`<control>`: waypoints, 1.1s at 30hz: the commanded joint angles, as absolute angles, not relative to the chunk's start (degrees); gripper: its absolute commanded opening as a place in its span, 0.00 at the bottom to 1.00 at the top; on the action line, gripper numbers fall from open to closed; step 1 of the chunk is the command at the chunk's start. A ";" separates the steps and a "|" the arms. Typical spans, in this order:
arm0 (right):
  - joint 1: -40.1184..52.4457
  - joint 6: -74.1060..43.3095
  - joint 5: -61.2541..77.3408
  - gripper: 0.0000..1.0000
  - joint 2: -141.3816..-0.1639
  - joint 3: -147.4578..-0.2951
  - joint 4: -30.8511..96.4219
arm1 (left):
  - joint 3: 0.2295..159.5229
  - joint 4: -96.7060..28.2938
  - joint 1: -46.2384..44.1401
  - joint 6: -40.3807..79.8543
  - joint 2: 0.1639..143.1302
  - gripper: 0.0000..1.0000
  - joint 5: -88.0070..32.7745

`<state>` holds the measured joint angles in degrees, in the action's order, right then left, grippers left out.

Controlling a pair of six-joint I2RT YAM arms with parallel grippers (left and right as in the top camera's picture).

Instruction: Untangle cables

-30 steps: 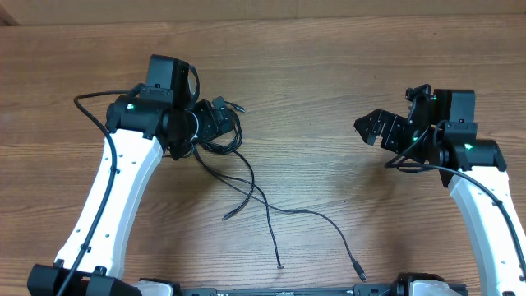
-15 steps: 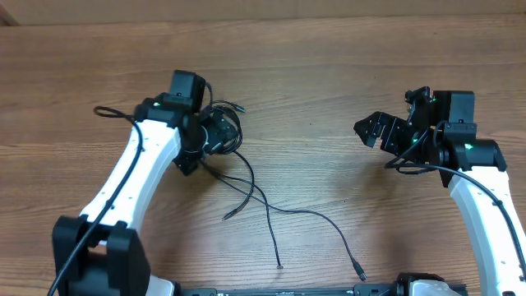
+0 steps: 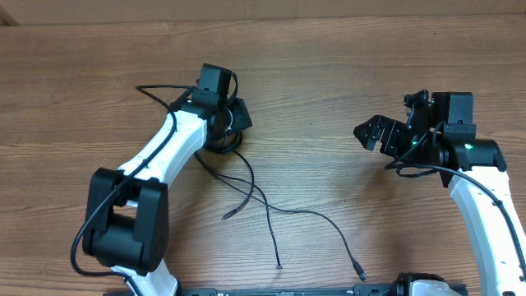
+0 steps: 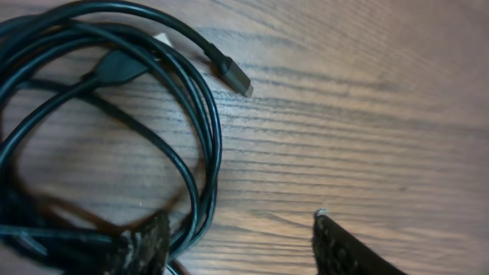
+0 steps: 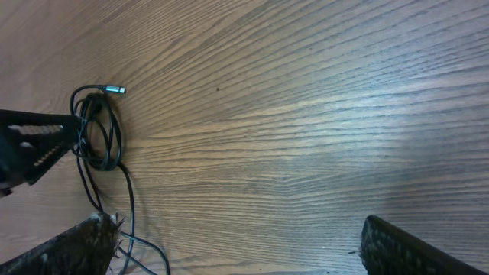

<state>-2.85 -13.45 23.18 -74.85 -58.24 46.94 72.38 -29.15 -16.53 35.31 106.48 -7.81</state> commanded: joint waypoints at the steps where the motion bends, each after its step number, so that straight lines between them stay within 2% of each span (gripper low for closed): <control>1: -2.59 -13.02 23.66 1.00 -74.04 -58.83 46.89 | 72.44 -28.29 -17.06 26.37 109.97 0.55 -6.61; 3: -2.59 -12.99 23.64 1.00 -74.04 -58.83 46.87 | 72.49 -27.42 -17.54 24.36 111.48 0.54 -5.63; 5: -2.59 -13.02 23.64 1.00 -74.04 -58.83 46.89 | 72.49 -27.53 -18.13 24.12 112.77 0.57 -2.98; 7: -2.59 -13.02 23.66 1.00 -74.04 -58.83 46.94 | 72.49 -28.03 -19.00 24.10 114.15 0.64 0.10; 10: -2.59 -13.02 23.64 1.00 -74.04 -58.83 47.09 | 72.49 -27.18 -20.25 23.88 115.61 0.65 0.38; 11: -2.59 -12.99 23.64 1.00 -74.04 -58.83 47.09 | 72.49 -26.76 -20.75 23.88 115.81 0.56 -0.10; 12: -2.59 -13.02 23.64 1.00 -74.04 -58.83 47.09 | 72.49 -26.41 -21.17 23.90 115.90 0.40 -0.51; 13: -2.59 -13.02 23.64 1.00 -74.04 -58.83 47.09 | 72.49 -25.98 -21.58 23.97 115.87 0.15 -1.26; 14: -2.59 -12.99 23.64 1.00 -74.04 -58.83 47.07 | 72.55 -25.69 -21.89 23.97 115.72 0.04 -2.17; 19: -2.59 -13.02 23.64 1.00 -74.04 -58.83 47.07 | 75.85 -29.02 -22.63 23.94 114.34 0.04 -8.93; 27: -2.59 -13.02 23.64 1.00 -74.04 -58.83 47.05 | 87.68 -47.18 -22.70 23.90 108.33 0.04 -9.06; 33: -2.59 -13.02 23.64 1.00 -74.04 -58.83 47.07 | 91.70 -52.53 -23.11 23.97 102.41 0.04 -11.25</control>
